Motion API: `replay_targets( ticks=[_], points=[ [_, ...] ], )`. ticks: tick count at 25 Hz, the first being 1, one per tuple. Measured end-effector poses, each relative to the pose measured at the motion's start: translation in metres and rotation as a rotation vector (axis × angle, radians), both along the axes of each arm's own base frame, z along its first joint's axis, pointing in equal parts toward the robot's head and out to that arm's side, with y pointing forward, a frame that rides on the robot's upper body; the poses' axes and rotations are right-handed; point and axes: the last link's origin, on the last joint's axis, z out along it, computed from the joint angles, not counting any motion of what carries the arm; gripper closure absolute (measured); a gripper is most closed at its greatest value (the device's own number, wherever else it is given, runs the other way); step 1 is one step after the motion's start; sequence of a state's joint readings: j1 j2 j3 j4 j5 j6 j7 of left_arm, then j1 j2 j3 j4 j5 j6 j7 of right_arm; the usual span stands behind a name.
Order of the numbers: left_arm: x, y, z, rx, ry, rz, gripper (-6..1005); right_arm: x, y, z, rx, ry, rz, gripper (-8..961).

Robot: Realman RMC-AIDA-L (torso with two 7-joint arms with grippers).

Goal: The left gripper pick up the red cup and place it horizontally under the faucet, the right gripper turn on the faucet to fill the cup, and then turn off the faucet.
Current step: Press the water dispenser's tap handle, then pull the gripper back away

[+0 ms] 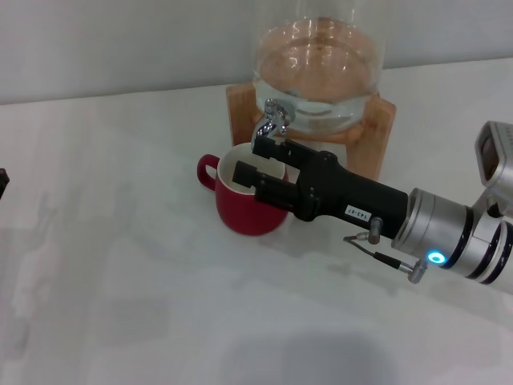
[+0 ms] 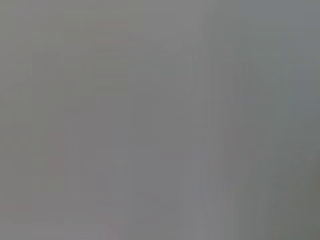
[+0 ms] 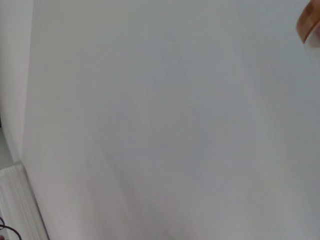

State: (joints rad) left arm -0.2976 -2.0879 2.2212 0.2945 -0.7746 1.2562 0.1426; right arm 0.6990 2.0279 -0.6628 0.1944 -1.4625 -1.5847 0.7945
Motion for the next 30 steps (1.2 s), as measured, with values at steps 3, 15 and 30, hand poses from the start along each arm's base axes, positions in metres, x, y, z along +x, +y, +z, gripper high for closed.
replay_targets(
  ticks=[3,15,30],
  points=[
    [0.0,0.0,0.0,0.0,0.0,0.0,117,0.002,0.001,0.001,0.008,-0.001,-0.013,230],
    [0.0,0.0,0.0,0.001,0.0,-0.001,117,0.01,0.002,0.005,0.035,-0.005,-0.043,230],
    [0.001,0.0,0.001,0.004,-0.001,-0.006,117,0.011,0.001,0.005,0.04,-0.004,-0.046,230]
  ],
)
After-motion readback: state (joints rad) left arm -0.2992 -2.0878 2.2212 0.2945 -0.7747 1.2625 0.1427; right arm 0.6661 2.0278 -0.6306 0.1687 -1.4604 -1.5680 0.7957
